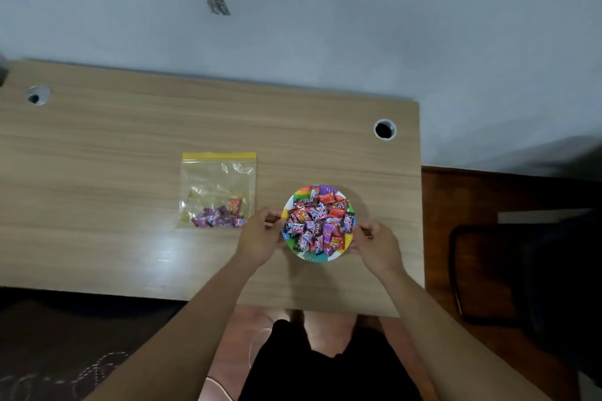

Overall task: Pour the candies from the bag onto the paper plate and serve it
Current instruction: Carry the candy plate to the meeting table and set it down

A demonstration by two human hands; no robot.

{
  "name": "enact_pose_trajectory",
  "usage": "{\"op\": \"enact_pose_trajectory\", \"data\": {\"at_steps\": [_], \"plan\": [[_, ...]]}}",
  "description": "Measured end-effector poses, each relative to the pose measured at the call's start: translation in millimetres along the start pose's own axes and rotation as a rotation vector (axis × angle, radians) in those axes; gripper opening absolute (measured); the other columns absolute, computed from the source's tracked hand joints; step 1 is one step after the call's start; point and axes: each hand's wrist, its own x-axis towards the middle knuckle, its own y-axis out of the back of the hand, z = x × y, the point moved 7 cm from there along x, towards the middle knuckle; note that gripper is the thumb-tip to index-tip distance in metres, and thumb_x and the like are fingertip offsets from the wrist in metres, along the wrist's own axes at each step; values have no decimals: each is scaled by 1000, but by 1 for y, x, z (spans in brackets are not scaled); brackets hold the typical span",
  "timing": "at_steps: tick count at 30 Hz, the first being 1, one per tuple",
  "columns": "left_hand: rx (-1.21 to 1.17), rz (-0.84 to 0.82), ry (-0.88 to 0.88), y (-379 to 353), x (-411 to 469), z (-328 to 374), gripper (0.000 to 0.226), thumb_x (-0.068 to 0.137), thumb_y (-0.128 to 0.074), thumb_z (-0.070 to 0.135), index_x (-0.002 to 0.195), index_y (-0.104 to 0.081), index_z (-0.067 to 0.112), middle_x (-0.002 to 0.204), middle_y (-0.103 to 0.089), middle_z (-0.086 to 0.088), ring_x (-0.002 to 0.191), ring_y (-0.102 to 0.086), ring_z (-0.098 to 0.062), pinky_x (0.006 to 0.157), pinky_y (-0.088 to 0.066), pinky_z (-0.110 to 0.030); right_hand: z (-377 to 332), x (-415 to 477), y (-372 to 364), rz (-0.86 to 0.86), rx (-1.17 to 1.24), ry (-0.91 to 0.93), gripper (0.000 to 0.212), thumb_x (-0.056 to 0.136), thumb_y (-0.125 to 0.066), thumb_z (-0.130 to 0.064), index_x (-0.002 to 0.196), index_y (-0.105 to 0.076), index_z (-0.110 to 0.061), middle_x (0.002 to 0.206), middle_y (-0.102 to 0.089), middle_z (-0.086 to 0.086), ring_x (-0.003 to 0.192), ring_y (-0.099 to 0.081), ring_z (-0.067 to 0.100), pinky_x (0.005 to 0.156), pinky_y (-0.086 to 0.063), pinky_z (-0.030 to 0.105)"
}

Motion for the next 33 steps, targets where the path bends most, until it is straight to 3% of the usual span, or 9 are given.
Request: {"op": "enact_pose_trajectory", "data": {"at_steps": [2, 9, 16, 21, 23, 26, 33], "plan": [[-8, -35, -31, -2, -15, 6, 20, 107, -62, 6, 121, -64, -8, 124, -60, -29, 95, -69, -27, 62, -68, -25, -2, -20, 10, 14, 64, 6, 16, 106, -67, -24, 114, -70, -10, 103, -81, 7, 81, -83, 21, 77, -71, 43], [9, -140, -122, -25, -70, 28, 20, 107, -62, 8, 122, -66, -5, 117, -65, -33, 82, -70, -22, 65, -68, -27, 17, -85, 55, 151, 201, 39, 18, 105, -67, -22, 111, -74, -6, 99, -82, 6, 75, -85, 20, 72, -72, 44], [38, -260, -213, -75, -141, 53, 16, 107, -64, 15, 116, -71, 4, 121, -71, -29, 90, -74, -20, 72, -70, -34, 58, -156, 116, 283, 271, 30, 15, 106, -66, -21, 111, -73, -8, 96, -82, 8, 68, -82, 7, 59, -66, 21], [104, -348, -257, -136, -193, 51, 14, 107, -65, 17, 113, -72, 8, 122, -71, -26, 88, -74, -19, 72, -69, -35, 107, -217, 174, 432, 278, 37, 15, 103, -69, -23, 109, -77, -12, 94, -81, -3, 73, -77, -6, 55, -57, 13], [137, -380, -267, -167, -216, 47, 13, 107, -64, 16, 113, -72, 8, 122, -71, -24, 85, -75, -18, 71, -69, -35, 134, -242, 198, 485, 282, 17, 16, 102, -70, -31, 108, -78, -19, 93, -82, -9, 78, -78, -2, 61, -63, 19], [184, -436, -287, -219, -255, 38, 10, 107, -64, 17, 110, -73, 12, 120, -74, -21, 86, -78, -18, 74, -70, -40, 177, -281, 233, 559, 347, 3, 14, 101, -70, -38, 104, -76, -25, 93, -83, -9, 81, -81, 5, 74, -70, 39], [280, -600, -346, -340, -358, 7, 12, 107, -65, 19, 111, -75, 16, 119, -75, -12, 102, -80, -24, 70, -69, -35, 290, -381, 312, 701, 479, -33, 16, 105, -67, -38, 104, -73, -23, 90, -83, -3, 75, -82, 7, 62, -68, 27]]}}
